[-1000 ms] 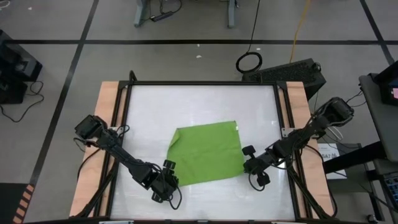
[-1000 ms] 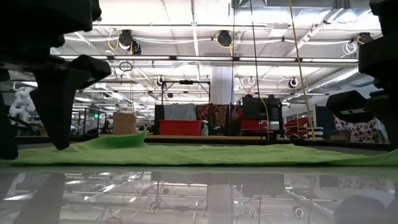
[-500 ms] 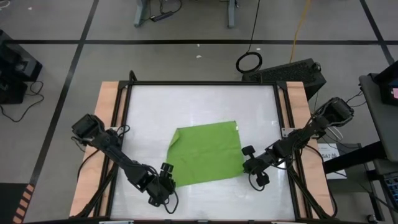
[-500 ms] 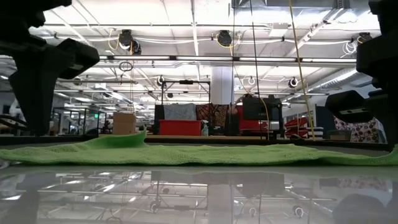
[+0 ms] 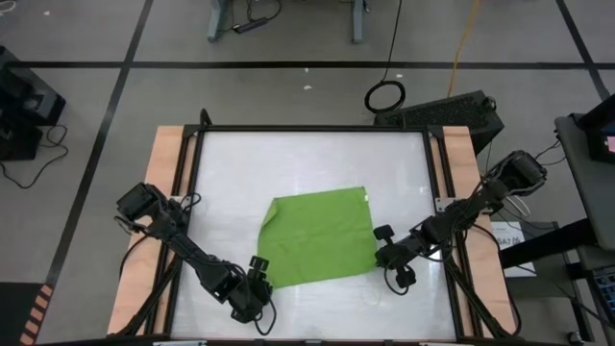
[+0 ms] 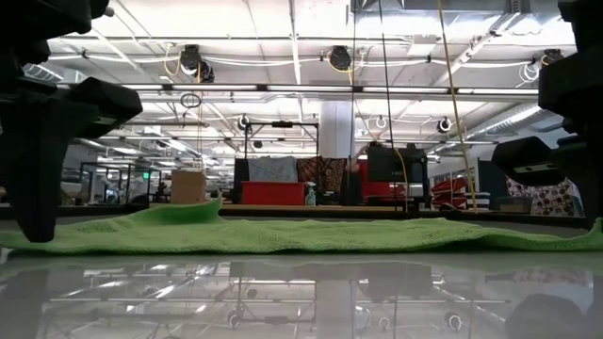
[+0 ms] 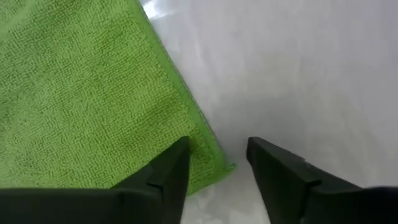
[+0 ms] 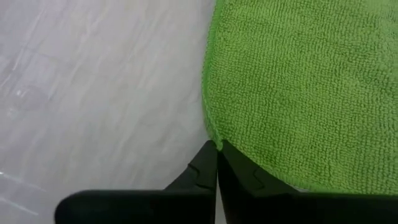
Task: Roll towel
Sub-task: Roll the green microfiber cloth
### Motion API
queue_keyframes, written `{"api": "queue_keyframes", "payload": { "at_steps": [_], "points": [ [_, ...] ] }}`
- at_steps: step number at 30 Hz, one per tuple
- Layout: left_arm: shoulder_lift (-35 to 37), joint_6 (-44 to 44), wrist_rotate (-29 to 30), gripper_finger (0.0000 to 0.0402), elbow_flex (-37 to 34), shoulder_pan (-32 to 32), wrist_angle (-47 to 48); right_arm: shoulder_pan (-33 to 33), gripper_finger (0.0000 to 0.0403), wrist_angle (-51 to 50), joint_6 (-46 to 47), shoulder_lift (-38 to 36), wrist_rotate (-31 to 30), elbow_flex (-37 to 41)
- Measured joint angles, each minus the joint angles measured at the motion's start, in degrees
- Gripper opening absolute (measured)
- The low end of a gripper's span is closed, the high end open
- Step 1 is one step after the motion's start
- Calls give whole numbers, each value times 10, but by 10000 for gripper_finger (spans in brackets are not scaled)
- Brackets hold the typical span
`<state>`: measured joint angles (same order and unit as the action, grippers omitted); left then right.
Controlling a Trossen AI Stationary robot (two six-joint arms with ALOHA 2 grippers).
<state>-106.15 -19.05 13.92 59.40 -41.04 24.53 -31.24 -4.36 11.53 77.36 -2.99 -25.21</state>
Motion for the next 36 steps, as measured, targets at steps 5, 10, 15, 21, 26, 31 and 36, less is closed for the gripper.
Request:
{"api": "queue_keyframes", "payload": {
  "at_steps": [5,10,15,21,26,31,36],
  "points": [
    [-1,3,19,64,0,2,-3,0,0,0,0,0,0,0],
    [-2,16,65,10,-2,13,6,0,0,2,0,-15,-1,0],
    [31,29,125,4,-5,29,85,0,0,-3,-5,-63,-1,0],
    [130,34,219,2,-2,53,169,1,0,-41,-37,-167,-44,-9],
    [208,47,259,1,-1,92,192,12,0,-95,-74,-262,-140,-32],
    [247,10,339,1,-1,117,198,26,0,-109,-79,-325,-196,-35],
    [248,41,395,0,-1,145,212,53,0,-102,-146,-352,-311,-34]
  ]
}}
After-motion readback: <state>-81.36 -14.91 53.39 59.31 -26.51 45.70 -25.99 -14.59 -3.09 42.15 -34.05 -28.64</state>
